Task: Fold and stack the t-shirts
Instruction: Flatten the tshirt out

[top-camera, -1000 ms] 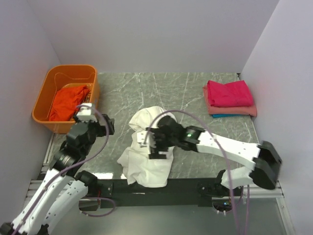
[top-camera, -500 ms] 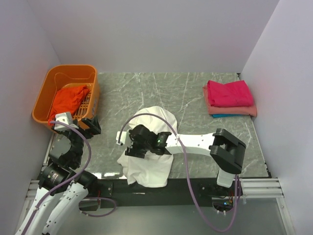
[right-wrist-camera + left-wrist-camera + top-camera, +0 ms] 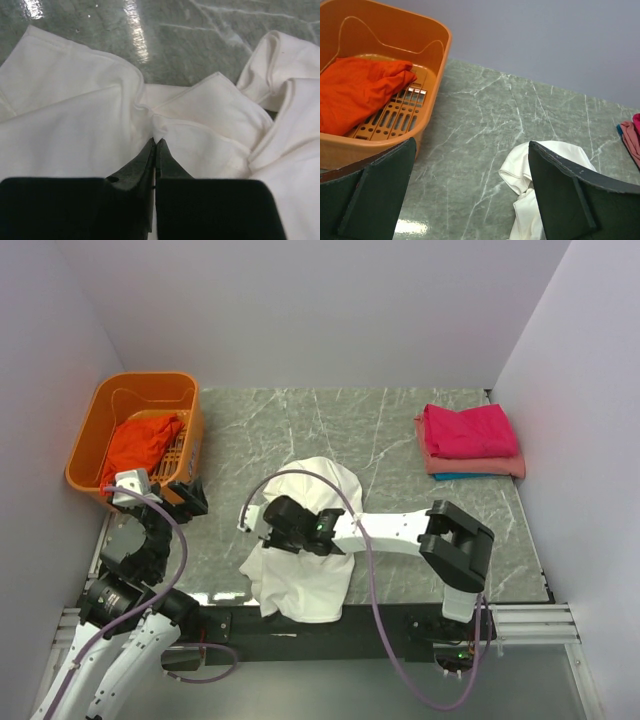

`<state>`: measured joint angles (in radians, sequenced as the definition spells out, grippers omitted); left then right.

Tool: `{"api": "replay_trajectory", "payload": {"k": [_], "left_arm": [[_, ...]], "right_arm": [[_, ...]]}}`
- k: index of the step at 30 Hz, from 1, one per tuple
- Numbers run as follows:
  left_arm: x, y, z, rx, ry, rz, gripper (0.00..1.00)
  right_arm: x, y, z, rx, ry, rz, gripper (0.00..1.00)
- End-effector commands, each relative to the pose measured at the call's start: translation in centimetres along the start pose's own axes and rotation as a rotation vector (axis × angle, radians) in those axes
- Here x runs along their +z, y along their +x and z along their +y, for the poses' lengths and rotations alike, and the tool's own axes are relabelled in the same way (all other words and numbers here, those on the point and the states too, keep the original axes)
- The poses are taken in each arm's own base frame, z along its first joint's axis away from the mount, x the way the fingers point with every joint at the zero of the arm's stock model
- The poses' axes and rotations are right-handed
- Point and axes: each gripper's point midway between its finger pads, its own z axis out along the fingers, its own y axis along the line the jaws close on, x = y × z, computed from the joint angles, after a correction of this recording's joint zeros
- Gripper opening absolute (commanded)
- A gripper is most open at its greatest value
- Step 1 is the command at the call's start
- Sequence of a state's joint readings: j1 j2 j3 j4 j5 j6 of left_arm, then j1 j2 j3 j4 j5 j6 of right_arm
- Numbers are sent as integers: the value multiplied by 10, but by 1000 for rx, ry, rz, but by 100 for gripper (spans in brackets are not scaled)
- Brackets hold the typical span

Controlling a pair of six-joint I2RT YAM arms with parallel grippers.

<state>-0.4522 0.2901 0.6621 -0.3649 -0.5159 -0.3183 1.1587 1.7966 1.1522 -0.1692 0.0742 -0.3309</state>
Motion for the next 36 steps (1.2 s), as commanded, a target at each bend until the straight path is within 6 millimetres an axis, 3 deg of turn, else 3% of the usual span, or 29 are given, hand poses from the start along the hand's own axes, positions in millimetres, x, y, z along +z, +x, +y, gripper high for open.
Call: {"api": "replay_trajectory", "payload": {"k": [1, 2, 4, 5, 7, 8, 9, 10, 12, 13, 14, 15, 18, 19, 22, 24, 25, 26, 27, 30, 32, 36], "left_arm": [[2, 0, -12, 3, 57, 9, 99], [3, 2, -15, 3, 72, 20, 99], [5, 6, -21, -4, 94, 35, 100], [5, 12, -29, -4, 138, 58, 99], [8, 21, -42, -20, 187, 106, 99], [8, 23, -48, -36, 210, 128, 99], [4, 32, -62, -72, 275, 179, 100], [6, 42, -69, -86, 294, 233, 99], [-4, 57, -90, -165, 375, 353, 98], [-4, 68, -97, -182, 394, 414, 96], [-6, 77, -102, -204, 410, 463, 96], [-13, 86, -113, -251, 454, 527, 95], [-12, 114, -119, -278, 459, 636, 92], [-8, 129, -118, -272, 439, 680, 92], [12, 146, -124, -244, 421, 724, 92], [26, 153, -132, -186, 453, 736, 91], [35, 174, -136, -147, 459, 799, 89], [48, 165, -150, -130, 505, 776, 88], [60, 192, -147, -60, 500, 837, 84], [83, 200, -169, 85, 595, 837, 81], [92, 218, -183, 173, 639, 844, 85], [95, 230, -202, 435, 722, 714, 89]], "right_arm": [[-56, -57, -51, 67, 105, -167, 0], [-78, -60, -71, 106, 114, -202, 0], [-103, -61, -93, 139, 131, -236, 0], [-127, -61, -114, 167, 145, -282, 0], [-145, -39, -130, 174, 147, -261, 0], [-163, -34, -140, 167, 169, -284, 0], [-175, -15, -165, 215, 209, -286, 0], [-178, 2, -169, 235, 220, -268, 0], [-204, 31, -194, 291, 310, -267, 0], [-205, 50, -196, 320, 331, -246, 0], [-218, 56, -201, 335, 371, -268, 0], [-221, 80, -207, 379, 402, -241, 0], [-231, 110, -213, 439, 462, -231, 0], [-237, 122, -219, 467, 486, -229, 0], [-238, 143, -219, 499, 502, -226, 0], [-236, 149, -217, 512, 498, -229, 0], [-236, 150, -217, 516, 498, -233, 0], [-235, 150, -218, 521, 496, -240, 0], [-233, 151, -217, 526, 492, -240, 0], [-233, 149, -217, 531, 485, -248, 0], [-233, 150, -218, 538, 484, -247, 0], [-232, 152, -217, 540, 477, -246, 0]]}}
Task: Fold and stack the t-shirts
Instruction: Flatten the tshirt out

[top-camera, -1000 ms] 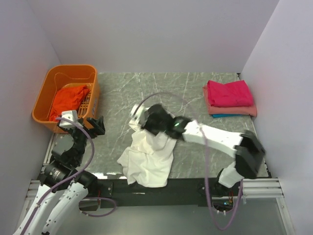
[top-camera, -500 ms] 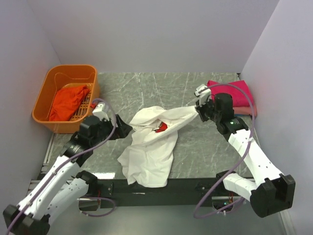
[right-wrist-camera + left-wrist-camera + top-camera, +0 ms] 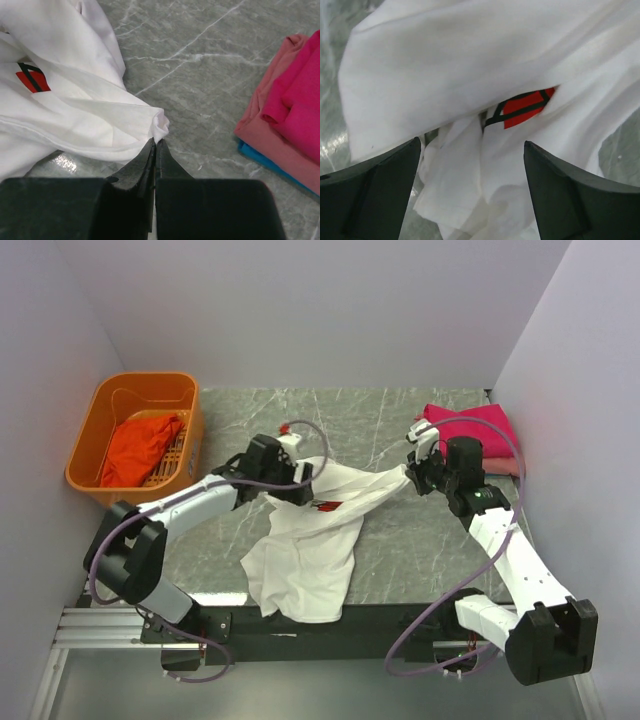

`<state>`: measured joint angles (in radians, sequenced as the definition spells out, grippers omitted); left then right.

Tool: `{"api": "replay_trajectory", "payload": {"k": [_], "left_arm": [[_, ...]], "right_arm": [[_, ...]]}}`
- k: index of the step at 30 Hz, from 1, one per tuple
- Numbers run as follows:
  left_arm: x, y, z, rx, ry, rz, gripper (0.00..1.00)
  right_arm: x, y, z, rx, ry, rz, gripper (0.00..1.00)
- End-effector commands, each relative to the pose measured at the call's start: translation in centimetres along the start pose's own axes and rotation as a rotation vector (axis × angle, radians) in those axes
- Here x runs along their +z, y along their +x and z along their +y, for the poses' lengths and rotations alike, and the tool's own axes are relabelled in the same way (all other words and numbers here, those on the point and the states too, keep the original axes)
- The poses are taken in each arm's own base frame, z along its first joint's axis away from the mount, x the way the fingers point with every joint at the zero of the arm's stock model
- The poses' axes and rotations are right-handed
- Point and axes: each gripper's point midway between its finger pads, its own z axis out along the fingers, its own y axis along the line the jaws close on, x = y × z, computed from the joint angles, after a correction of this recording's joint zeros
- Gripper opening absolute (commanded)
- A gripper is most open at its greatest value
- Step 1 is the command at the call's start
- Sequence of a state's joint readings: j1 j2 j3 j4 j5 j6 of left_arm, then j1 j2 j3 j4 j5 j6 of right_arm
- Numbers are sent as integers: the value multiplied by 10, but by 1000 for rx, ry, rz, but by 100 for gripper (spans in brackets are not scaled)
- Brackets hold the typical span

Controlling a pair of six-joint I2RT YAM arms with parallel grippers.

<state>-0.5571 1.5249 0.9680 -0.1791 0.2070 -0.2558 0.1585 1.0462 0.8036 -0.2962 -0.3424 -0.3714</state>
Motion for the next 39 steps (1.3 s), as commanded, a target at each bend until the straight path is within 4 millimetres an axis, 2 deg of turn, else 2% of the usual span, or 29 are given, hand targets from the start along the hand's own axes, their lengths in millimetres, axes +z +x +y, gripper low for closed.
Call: {"api": "replay_trajectory", "payload": {"k": [1, 2, 3, 5, 10, 17, 20, 21, 22, 23, 24, 26, 27, 31, 32, 34, 35, 37, 38, 39], "left_arm": [[3, -32, -26, 328, 16, -136, 89], [5, -31, -33, 402, 29, -150, 89], [7, -40, -34, 458, 16, -194, 89], [14, -36, -35, 520, 9, -199, 89], [41, -36, -24, 573, -44, -173, 88], [59, -27, -21, 608, -57, -152, 86], [66, -28, -19, 619, -70, -146, 79], [69, -25, -18, 620, -70, -134, 71], [70, -33, -21, 623, -70, -145, 65], [72, -31, -20, 621, -71, -131, 44], [75, -35, -22, 622, -69, -134, 30], [76, -43, -16, 604, -118, -147, 10], [72, -54, -15, 595, -141, -174, 1], [46, -89, -22, 580, -169, -286, 1], [38, -97, -24, 579, -177, -310, 1], [9, -123, -30, 571, -190, -395, 1], [-13, -139, -36, 568, -193, -453, 1], [-41, -161, -44, 572, -199, -526, 1], [-55, -170, -48, 571, -201, -560, 1], [-85, -191, -60, 570, -193, -637, 1]], "right_arm": [[-5, -18, -5, -6, 12, -72, 0], [-5, -18, -6, -8, 12, -72, 0], [-5, -18, -6, -4, 6, -73, 0], [-6, -19, -5, 0, 0, -75, 0], [-9, -25, -5, 4, -10, -91, 0], [-13, -26, -7, 15, -14, -104, 0], [-14, -27, -7, 19, -20, -108, 0], [-14, -28, -6, 20, -21, -110, 0], [-15, -29, -6, 21, -21, -111, 0], [-15, -29, -7, 22, -19, -111, 0], [-16, -29, -7, 22, -18, -111, 0], [-18, -31, -8, 18, -15, -116, 0], [-20, -33, -10, 18, -9, -119, 0], [-30, -45, -15, -8, 14, -139, 0], [-35, -56, -18, -23, 26, -159, 0], [-40, -65, -22, -35, 37, -172, 0], [-48, -79, -26, -49, 49, -198, 0], [-54, -93, -29, -59, 58, -213, 0], [-65, -114, -35, -79, 80, -252, 0], [-70, -125, -37, -89, 87, -265, 0]]}}
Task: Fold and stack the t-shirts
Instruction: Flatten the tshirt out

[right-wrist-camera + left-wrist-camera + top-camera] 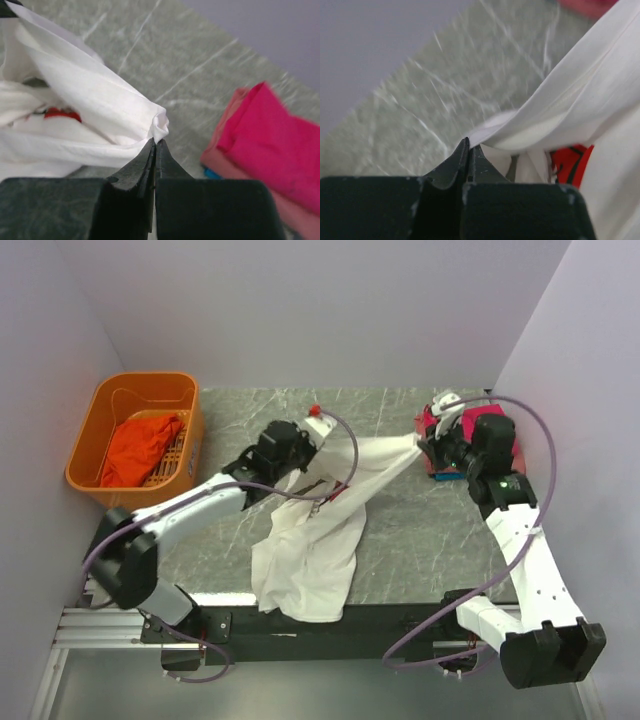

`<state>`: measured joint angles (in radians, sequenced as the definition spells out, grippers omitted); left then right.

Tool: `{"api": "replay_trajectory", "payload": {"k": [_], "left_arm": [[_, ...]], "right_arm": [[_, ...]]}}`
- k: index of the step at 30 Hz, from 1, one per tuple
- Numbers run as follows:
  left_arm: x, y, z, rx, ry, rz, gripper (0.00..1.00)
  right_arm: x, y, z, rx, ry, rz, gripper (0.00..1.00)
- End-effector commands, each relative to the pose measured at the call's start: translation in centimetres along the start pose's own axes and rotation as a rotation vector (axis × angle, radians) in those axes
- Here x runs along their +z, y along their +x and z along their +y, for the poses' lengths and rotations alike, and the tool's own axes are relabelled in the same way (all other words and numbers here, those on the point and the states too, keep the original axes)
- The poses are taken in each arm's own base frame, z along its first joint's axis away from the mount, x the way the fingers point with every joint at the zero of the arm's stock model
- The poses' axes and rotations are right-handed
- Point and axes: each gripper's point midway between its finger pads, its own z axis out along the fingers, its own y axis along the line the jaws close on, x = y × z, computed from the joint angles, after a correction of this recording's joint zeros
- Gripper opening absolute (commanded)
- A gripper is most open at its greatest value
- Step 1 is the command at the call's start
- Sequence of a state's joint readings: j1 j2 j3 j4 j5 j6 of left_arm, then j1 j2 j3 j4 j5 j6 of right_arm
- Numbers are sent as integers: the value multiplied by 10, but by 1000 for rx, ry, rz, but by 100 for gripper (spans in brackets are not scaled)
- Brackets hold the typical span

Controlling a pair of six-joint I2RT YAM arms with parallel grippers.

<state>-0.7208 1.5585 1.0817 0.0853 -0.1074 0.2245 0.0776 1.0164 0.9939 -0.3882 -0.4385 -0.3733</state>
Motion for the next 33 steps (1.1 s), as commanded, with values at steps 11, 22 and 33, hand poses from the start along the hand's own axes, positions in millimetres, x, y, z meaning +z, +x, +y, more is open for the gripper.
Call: {"api": "replay_trajectory", "payload": {"k": [11, 22, 33], "left_arm": [[-241, -299, 41, -4, 81, -812, 1], [-405, -387, -14, -60, 506, -1196, 1], [-427, -335, -4, -273, 485, -1156, 1]], "right_arm": [[-136, -234, -45, -321, 269, -391, 0], [-276, -350, -52, -436, 584, -733, 0], [-149, -385, -40, -328, 283, -761, 0]]}}
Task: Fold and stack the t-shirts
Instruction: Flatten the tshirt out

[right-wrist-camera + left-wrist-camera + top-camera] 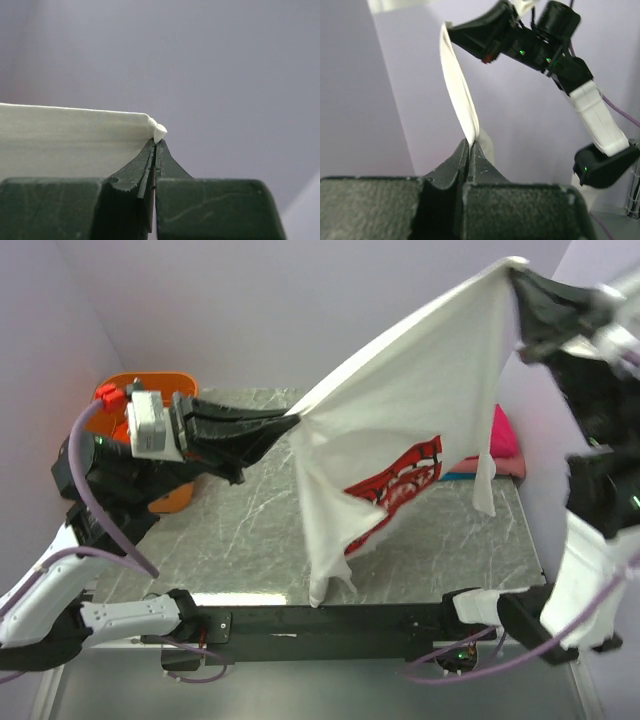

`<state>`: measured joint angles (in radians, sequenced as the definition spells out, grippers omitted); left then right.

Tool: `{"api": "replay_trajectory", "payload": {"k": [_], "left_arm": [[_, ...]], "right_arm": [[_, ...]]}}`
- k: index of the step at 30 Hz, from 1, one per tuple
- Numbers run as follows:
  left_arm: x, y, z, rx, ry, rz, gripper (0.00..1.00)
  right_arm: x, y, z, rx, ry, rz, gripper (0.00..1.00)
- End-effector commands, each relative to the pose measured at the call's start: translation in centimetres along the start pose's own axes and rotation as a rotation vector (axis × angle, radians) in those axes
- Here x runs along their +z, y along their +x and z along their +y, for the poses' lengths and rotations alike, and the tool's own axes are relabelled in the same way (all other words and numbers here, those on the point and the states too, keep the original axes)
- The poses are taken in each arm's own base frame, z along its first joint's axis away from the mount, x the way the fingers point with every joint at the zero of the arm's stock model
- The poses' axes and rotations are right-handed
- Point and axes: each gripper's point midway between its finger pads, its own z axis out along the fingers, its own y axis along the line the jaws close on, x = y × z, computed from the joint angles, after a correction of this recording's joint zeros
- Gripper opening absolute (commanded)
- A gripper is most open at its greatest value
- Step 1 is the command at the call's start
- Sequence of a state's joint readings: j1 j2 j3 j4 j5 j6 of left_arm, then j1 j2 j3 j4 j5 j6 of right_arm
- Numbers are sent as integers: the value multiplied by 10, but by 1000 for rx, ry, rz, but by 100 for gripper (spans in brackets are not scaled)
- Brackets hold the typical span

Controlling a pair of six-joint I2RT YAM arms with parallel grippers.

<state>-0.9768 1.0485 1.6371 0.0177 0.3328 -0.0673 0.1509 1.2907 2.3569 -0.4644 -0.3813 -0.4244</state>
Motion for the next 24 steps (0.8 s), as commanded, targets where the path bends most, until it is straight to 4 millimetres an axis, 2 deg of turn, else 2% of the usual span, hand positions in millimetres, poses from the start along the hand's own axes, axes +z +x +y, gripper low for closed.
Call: {"api": "replay_trajectory", "payload": {"k": [1, 2, 3, 4, 5, 6, 7, 8, 9, 10, 11, 12, 13, 14, 15, 16, 17, 19, 20, 21, 22, 23, 24], "left_arm": [[-41, -28, 7, -40, -138, -92, 1], [-61, -6, 22, -63, -256, -60, 0], [-73, 10, 29, -96, -317, -29, 0], [-85, 25, 34, -118, -370, -3, 0], [-108, 50, 39, -135, -441, 33, 0], [-129, 66, 55, -162, -577, 49, 0], [-148, 83, 64, -171, -667, 84, 0], [-174, 105, 68, -186, -750, 110, 0], [-204, 123, 83, -219, -919, 126, 0], [-222, 138, 87, -238, -993, 142, 0], [-247, 162, 87, -260, -1066, 175, 0], [-262, 175, 89, -329, -1150, 153, 0], [-289, 196, 89, -328, -1248, 219, 0], [-304, 211, 87, -352, -1297, 237, 0], [-313, 219, 85, -420, -1349, 209, 1], [-339, 234, 83, -395, -1434, 279, 0], [-347, 238, 81, -422, -1475, 270, 0], [-359, 246, 78, -480, -1538, 248, 1], [-371, 251, 77, -463, -1581, 280, 1], [-372, 251, 77, -490, -1604, 255, 1], [-373, 249, 77, -496, -1615, 248, 7], [-372, 244, 77, -496, -1620, 243, 28], [-369, 241, 78, -488, -1607, 253, 39]], "right_arm": [[71, 108, 42, 77, -47, 172, 0], [87, 135, 64, 43, -84, 212, 0], [100, 142, 100, 60, -132, 225, 0], [110, 157, 120, 63, -164, 242, 0], [120, 168, 138, 76, -189, 256, 0], [138, 204, 180, 109, -249, 309, 0], [150, 210, 191, 122, -245, 301, 0], [164, 252, 228, 132, -284, 356, 0], [174, 259, 252, 118, -290, 347, 0], [179, 276, 276, 105, -304, 364, 0], [182, 319, 317, 76, -348, 418, 0], [184, 334, 342, 60, -370, 429, 0], [188, 343, 363, 33, -325, 440, 0], [183, 377, 398, -8, -341, 486, 2], [180, 390, 413, -29, -334, 501, 4], [178, 397, 431, -44, -330, 498, 11], [171, 417, 441, -66, -316, 543, 16], [160, 432, 448, -54, -327, 593, 35], [159, 434, 436, -24, -315, 611, 60], [145, 443, 434, -20, -354, 672, 69], [137, 446, 428, -3, -375, 706, 82], [137, 435, 392, 40, -345, 720, 85], [127, 428, 388, 75, -415, 719, 86]]}}
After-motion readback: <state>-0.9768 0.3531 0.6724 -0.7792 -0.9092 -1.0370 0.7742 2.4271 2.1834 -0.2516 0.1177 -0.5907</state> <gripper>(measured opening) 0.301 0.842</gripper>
